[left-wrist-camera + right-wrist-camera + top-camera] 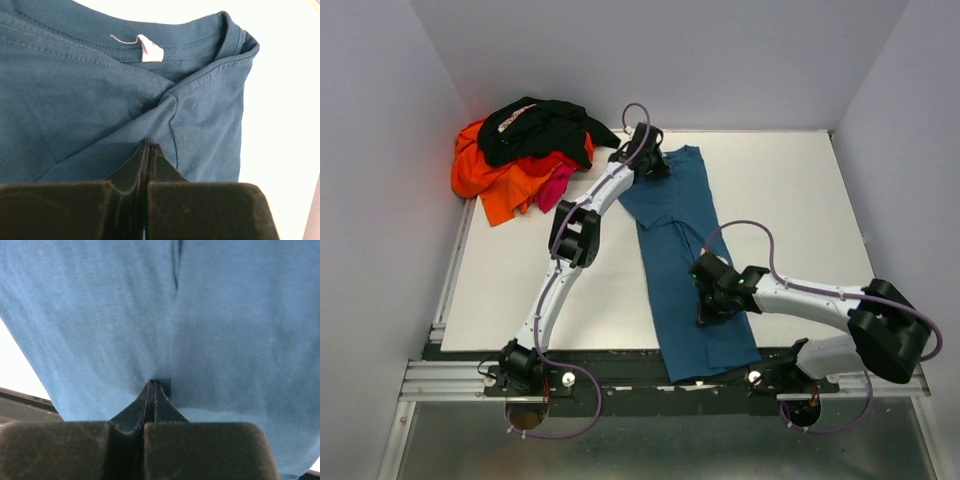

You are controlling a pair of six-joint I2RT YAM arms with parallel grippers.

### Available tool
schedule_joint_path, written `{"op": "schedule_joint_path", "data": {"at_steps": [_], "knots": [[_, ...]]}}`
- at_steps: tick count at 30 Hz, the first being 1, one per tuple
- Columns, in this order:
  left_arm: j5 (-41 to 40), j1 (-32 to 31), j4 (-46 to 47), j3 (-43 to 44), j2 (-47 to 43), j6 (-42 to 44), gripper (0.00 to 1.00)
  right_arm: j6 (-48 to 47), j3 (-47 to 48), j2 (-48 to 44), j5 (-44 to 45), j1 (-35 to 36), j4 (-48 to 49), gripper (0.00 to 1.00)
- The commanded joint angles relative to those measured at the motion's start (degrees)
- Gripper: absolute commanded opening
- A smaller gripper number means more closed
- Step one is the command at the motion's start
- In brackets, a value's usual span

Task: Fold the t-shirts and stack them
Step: Rotate the tshirt 90 degrees

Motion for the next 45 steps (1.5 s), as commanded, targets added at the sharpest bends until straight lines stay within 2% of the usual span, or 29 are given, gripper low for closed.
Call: {"op": "schedule_joint_path", "data": {"at_steps": [1,4,5,6,10,14,17,19,21,26,29,34,45], "knots": [[0.8,1.0,2.8,-2.4,1.4,2.3,0.0,0.2,4.3,9.2,-4.0,2.3,5.3,0.01],[2.4,1.0,3.3,-2.9,-0.5,4.7,0.0,-0.7,8.6,11.6,-5.3,2.3,6.3,0.01],[3.8,1.1,3.4,-3.6,-2.2,5.4,0.1,-1.4,10.0,11.6,-4.9,2.3,5.9,0.01],[4.7,1.0,4.2,-6.0,-4.2,6.2,0.16,-2.0,11.5,11.0,-4.1,2.3,4.9,0.01],[4.0,1.0,9.7,-18.2,-16.9,9.1,0.34,-4.9,16.9,7.6,0.7,0.8,-0.1,0.01],[3.0,0.8,8.4,-22.4,-25.3,12.1,0.43,-8.4,20.2,6.8,0.3,-5.9,-2.9,0.01],[2.5,0.2,8.7,-31.0,-32.5,12.0,0.44,-11.2,21.9,6.3,1.1,-10.8,-3.4,0.01],[1.3,-0.7,9.7,-39.1,-38.7,11.2,0.43,-12.5,23.7,7.2,1.9,-13.9,-4.0,0.01],[-0.5,-2.1,10.8,-47.6,-44.3,10.3,0.37,-13.6,25.8,9.9,1.9,-16.5,-4.5,0.01],[-4.6,-6.0,15.3,-66.4,-54.8,7.3,0.05,-15.8,31.8,16.0,1.9,-20.2,-3.9,0.01],[-7.2,-7.4,15.8,-71.8,-56.1,6.3,0.0,-16.6,35.9,19.6,1.4,-22.0,-4.0,0.01],[-10.5,-7.5,15.6,-74.7,-54.2,5.4,0.0,-16.5,40.9,25.6,0.2,-24.1,-4.2,0.01],[-14.1,-6.7,10.9,-65.7,-42.1,6.6,0.0,-13.4,45.0,37.6,2.3,-25.4,-4.7,0.01]]}}
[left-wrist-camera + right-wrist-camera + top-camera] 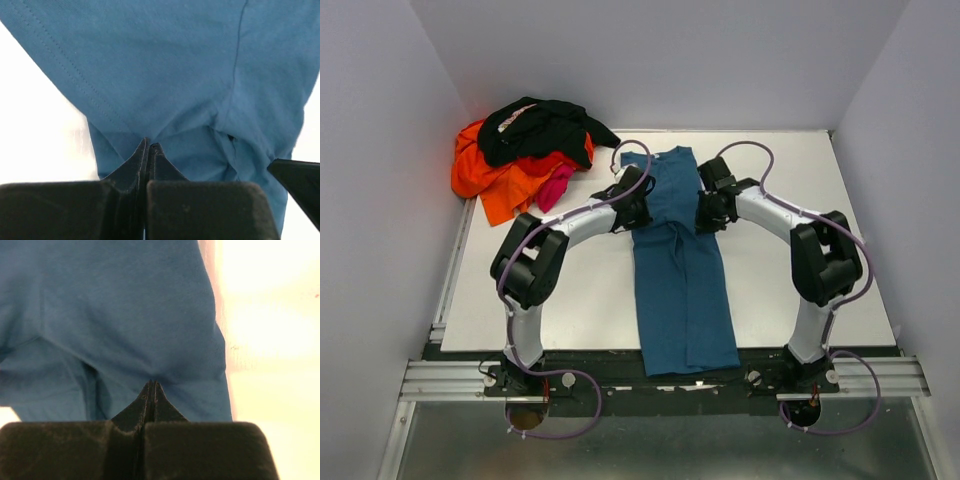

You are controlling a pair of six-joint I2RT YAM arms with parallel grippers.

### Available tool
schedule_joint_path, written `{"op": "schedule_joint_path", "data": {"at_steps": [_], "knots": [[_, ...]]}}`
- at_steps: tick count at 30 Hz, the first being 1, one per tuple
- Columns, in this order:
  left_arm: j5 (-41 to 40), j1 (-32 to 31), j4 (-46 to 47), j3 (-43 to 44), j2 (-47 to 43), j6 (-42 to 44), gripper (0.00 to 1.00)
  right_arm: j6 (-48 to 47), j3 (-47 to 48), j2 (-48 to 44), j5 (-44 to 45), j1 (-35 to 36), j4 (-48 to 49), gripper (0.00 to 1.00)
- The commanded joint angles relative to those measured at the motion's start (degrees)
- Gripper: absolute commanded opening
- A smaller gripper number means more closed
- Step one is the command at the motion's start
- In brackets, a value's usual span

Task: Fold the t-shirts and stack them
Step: Rotate the tshirt 90 degrees

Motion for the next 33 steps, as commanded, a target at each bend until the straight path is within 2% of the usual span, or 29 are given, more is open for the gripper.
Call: {"op": "schedule_joint_path", "data": {"at_steps": [1,7,19,22,24,26,27,29,33], "knots": [[-3.6,1.2,-2.8,3.9,5.2,0.5,0.0,1.9,2.3,4.7,1.5,-0.8,-1.3,0.01],[-3.3,4.1,-2.9,7.7,10.6,1.5,0.0,4.0,3.5,8.6,-1.0,-3.1,0.7,0.01],[1.1,7.9,-11.0,31.7,27.7,3.7,0.0,4.4,17.7,17.3,-4.4,-5.8,-2.2,0.01],[2.5,8.3,-13.5,36.3,29.2,4.4,0.0,3.8,21.7,18.4,-6.8,-7.1,-4.4,0.01],[1.9,8.3,-12.0,33.4,25.7,5.5,0.01,2.3,19.3,15.3,-7.9,-7.1,-2.1,0.11],[0.7,8.2,-8.5,27.2,19.9,6.3,0.16,1.3,12.1,9.6,-9.8,-7.1,2.6,0.32],[0.5,8.2,-7.9,24.5,17.6,6.9,0.22,0.9,9.3,7.1,-10.3,-7.0,3.8,0.38],[-0.2,7.9,-8.7,21.4,12.6,8.0,0.35,0.0,4.4,1.2,-10.2,-6.6,4.7,0.41],[-2.6,5.4,-8.2,9.5,0.2,8.5,0.74,-1.3,-6.9,-10.4,-8.8,-4.7,3.6,0.41]]}}
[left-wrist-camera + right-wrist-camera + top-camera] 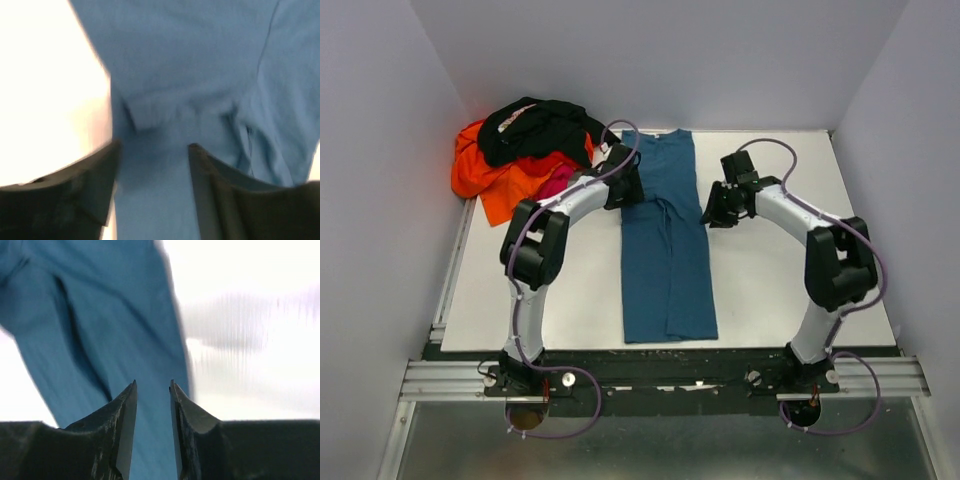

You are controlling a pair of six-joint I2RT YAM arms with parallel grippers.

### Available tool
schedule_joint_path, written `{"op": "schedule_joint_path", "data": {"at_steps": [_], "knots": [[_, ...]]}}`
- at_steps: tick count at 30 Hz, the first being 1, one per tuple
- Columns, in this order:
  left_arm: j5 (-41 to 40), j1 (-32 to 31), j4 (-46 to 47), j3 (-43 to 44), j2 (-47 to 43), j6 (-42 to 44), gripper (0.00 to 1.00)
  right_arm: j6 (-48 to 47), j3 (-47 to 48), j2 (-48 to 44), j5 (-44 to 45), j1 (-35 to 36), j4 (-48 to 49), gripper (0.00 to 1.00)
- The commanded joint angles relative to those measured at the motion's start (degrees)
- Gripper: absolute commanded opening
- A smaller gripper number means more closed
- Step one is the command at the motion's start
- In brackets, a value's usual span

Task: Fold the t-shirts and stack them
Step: Rotate the tshirt 90 degrees, then grab the bottom of the folded rectangular tshirt with both arms

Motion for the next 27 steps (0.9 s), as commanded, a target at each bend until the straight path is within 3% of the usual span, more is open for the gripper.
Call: {"op": "schedule_joint_path", "data": {"at_steps": [1,2,5,12,19,27], "knots": [[-3.8,-3.3,-1.2,-13.6,-16.6,1.6,0.84,-2.6,-11.6,-14.3,-0.8,2.7,0.7,0.41],[-4.4,-4.2,-0.3,-17.8,-19.9,1.0,0.9,-2.5,-15.6,-17.2,-1.0,3.3,0.6,0.41],[-2.9,-6.8,2.0,-30.8,-30.0,-0.8,0.91,-1.5,-26.1,-27.6,-1.7,5.2,-0.3,0.42],[1.7,-13.9,2.3,-56.1,-49.7,-11.2,0.82,2.9,-42.0,-42.2,-4.0,12.5,-6.0,0.43],[3.4,-22.0,-2.6,-61.9,-58.5,-20.2,0.74,7.7,-49.4,-47.9,-5.6,17.0,-7.7,0.43],[8.0,-27.4,0.4,-65.6,-56.2,-25.0,0.64,8.2,-52.9,-46.4,-7.5,18.1,-4.6,0.41]]}}
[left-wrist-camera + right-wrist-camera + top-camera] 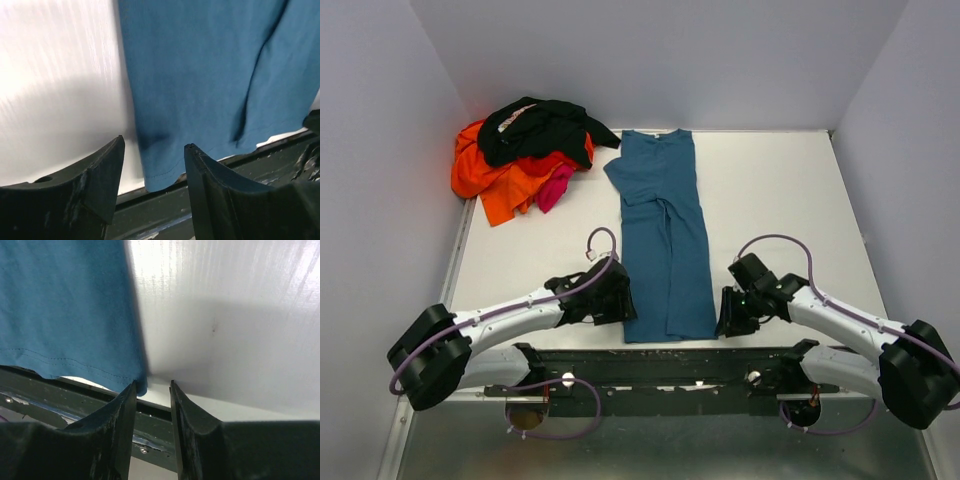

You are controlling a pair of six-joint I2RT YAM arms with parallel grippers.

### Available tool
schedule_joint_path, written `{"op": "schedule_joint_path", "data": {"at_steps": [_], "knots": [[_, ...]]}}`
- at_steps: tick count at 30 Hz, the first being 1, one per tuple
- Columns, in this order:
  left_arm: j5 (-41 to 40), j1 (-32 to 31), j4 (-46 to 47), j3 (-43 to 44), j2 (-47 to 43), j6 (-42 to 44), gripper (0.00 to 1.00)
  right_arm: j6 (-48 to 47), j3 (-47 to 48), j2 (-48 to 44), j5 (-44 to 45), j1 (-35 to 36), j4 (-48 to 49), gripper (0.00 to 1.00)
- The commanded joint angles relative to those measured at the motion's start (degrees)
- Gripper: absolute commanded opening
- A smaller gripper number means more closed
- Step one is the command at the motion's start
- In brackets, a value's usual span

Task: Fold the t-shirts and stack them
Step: Grab the bottom of the folded rectangular tshirt with both arms

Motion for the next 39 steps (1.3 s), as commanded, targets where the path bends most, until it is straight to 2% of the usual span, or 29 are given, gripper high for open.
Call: {"op": "schedule_joint_path", "data": {"at_steps": [1,10,17,19,22,23,25,29,37,39], "knots": [[3.7,-2.9,1.5,-1.9,1.8,-4.7,0.63,1.1,-1.2,1.2,-2.5,0.7,2.0,0.41],[6.6,-4.4,5.2,-6.7,0.9,-8.2,0.55,0.7,0.2,-0.3,-2.5,0.8,1.7,0.41],[7.6,-5.0,5.7,-6.7,2.4,-8.5,0.44,0.3,-0.5,2.3,-3.4,0.9,3.6,0.4],[7.3,-5.0,4.4,-6.6,2.6,-8.3,0.41,0.6,-0.9,2.1,-3.5,1.0,3.6,0.35],[6.2,-5.0,0.9,-6.1,1.8,-7.7,0.33,1.1,-1.2,1.1,-2.7,1.0,2.7,0.17],[5.7,-5.0,-0.3,-6.0,1.4,-7.4,0.33,1.2,-1.2,0.6,-2.2,1.0,2.2,0.13],[4.9,-5.0,-3.1,-5.8,0.4,-7.0,0.43,1.5,-1.1,-0.2,-1.4,1.0,1.1,0.03],[4.6,-4.9,-4.3,-6.8,-2.1,-7.4,0.47,1.7,-1.3,-1.3,-1.2,1.0,0.2,0.01],[5.3,-5.0,-1.0,-8.1,-3.4,-9.0,0.27,1.9,-2.7,-2.2,-2.5,1.0,0.9,0.01],[6.1,-5.0,0.7,-8.2,-3.3,-9.1,0.26,1.9,-2.7,-2.1,-2.8,1.0,1.2,0.01]]}}
